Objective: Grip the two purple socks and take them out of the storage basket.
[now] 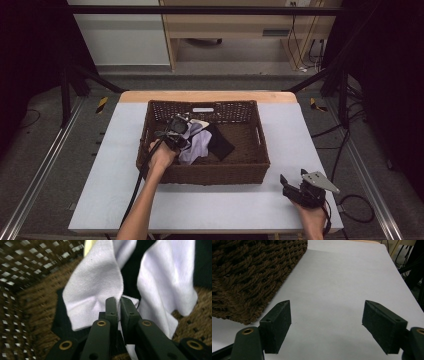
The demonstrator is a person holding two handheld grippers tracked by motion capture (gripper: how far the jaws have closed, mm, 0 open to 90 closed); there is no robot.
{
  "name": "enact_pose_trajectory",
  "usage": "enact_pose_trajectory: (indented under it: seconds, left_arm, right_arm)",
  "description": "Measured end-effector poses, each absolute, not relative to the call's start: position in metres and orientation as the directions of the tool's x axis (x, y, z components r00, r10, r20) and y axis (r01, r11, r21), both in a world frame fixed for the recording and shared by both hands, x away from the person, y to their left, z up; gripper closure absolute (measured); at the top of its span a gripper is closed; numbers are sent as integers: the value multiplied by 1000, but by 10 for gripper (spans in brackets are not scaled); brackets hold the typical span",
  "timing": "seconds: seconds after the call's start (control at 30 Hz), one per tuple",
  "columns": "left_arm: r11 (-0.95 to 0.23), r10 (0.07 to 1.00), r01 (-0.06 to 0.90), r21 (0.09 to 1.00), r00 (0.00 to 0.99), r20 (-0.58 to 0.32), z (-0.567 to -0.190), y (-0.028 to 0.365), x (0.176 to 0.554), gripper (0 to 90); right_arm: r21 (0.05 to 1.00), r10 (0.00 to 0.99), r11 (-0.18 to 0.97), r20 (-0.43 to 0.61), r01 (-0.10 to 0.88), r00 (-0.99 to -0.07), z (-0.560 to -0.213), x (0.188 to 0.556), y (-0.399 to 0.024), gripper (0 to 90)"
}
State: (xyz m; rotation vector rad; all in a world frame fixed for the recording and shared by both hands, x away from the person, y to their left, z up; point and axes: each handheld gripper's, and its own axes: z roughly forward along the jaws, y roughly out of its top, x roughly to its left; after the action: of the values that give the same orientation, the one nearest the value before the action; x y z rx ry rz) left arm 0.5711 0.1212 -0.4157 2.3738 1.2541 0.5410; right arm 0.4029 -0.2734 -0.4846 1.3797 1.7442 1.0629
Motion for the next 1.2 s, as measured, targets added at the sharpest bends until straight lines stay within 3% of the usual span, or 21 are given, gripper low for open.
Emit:
enact_pose_trajectory:
  seconds: [0.17, 0.4, 0.73, 0.87, 1.2]
  left_arm:
    - [-487, 849, 597, 637, 494, 185, -405, 125, 561, 837]
    - [-454, 853, 503, 736, 484, 195, -395, 130, 551, 843]
    - [-384, 858, 420, 822, 491, 150, -387, 139, 543, 850]
    - [-311, 862, 399, 863, 500, 80, -382, 145, 542, 851]
    - [-254, 859, 313, 915, 508, 65, -367, 153, 533, 852]
  right_arm:
    - [894, 975, 111, -13, 435, -222, -485, 403, -274, 234]
    - [893, 975, 112, -15, 436, -220, -485, 403, -273, 234]
    - [894, 975, 112, -16, 435, -220, -485, 403, -273, 233]
    - [892, 975, 114, -16, 438, -220, -485, 403, -273, 231]
    - [889, 976, 115, -17, 442, -219, -485, 404, -273, 230]
